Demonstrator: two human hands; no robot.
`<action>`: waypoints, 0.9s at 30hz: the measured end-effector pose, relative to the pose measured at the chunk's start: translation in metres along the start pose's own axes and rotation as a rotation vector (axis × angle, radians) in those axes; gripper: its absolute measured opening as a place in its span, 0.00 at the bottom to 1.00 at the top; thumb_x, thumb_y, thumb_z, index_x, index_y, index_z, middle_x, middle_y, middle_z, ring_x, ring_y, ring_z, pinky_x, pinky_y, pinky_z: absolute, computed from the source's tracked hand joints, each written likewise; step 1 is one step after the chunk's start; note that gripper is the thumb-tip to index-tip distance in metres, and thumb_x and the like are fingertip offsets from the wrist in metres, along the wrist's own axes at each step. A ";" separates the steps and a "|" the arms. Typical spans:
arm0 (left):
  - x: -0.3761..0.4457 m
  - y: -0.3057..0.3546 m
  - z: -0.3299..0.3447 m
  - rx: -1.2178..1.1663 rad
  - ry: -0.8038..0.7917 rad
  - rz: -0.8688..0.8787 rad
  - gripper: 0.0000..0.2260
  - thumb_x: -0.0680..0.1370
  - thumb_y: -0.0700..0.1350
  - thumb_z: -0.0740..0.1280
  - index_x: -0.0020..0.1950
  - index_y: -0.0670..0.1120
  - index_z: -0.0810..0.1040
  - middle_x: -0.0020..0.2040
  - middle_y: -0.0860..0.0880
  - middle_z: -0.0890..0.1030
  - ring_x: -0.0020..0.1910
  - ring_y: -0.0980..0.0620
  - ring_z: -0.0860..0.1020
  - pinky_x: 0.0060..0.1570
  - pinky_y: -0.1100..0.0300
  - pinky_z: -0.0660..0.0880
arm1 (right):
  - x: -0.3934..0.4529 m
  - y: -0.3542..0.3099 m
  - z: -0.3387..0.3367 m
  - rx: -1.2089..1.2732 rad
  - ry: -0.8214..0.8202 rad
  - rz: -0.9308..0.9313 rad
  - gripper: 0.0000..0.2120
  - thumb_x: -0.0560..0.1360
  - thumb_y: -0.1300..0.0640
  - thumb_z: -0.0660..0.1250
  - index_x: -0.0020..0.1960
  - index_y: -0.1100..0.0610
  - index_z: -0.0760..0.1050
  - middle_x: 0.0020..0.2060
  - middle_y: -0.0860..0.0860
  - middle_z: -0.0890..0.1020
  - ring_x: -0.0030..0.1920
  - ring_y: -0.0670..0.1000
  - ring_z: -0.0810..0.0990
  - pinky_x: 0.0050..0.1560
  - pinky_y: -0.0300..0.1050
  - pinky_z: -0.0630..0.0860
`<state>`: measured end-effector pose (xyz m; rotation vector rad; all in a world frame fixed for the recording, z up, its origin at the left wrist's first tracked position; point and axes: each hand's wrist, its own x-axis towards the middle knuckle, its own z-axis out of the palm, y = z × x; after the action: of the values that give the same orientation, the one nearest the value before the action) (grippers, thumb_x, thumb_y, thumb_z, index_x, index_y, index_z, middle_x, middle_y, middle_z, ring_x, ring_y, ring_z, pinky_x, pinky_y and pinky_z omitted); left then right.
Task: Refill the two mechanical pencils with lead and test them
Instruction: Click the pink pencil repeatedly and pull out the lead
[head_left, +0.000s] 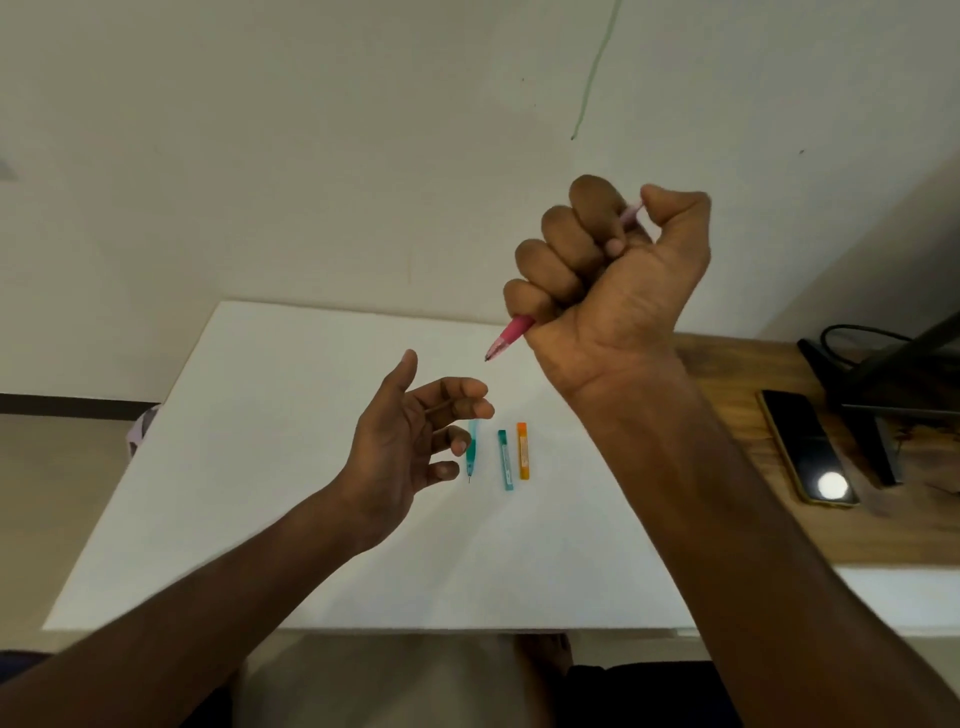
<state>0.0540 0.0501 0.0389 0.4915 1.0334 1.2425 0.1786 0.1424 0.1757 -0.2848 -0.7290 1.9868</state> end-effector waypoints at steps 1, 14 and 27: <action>0.000 0.000 0.000 0.002 -0.002 0.001 0.31 0.78 0.72 0.56 0.52 0.50 0.88 0.53 0.47 0.86 0.36 0.54 0.76 0.36 0.57 0.68 | 0.000 -0.001 0.000 -0.018 0.007 -0.018 0.24 0.81 0.46 0.46 0.28 0.52 0.61 0.22 0.46 0.57 0.22 0.45 0.53 0.25 0.32 0.59; 0.000 -0.002 0.001 0.037 -0.024 0.035 0.30 0.78 0.72 0.56 0.51 0.50 0.87 0.52 0.48 0.86 0.36 0.54 0.75 0.37 0.57 0.68 | 0.001 -0.005 -0.004 -0.028 0.074 -0.064 0.22 0.80 0.48 0.46 0.28 0.52 0.58 0.24 0.47 0.56 0.24 0.46 0.52 0.27 0.34 0.56; -0.011 0.000 0.007 0.548 0.154 0.726 0.03 0.80 0.53 0.74 0.54 0.58 0.85 0.55 0.56 0.88 0.40 0.48 0.78 0.35 0.39 0.77 | 0.002 0.006 -0.012 -0.016 0.097 -0.022 0.24 0.81 0.46 0.45 0.28 0.53 0.58 0.25 0.48 0.54 0.25 0.47 0.51 0.27 0.34 0.56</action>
<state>0.0603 0.0416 0.0458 1.2933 1.3951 1.6374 0.1795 0.1463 0.1631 -0.3787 -0.6836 1.9334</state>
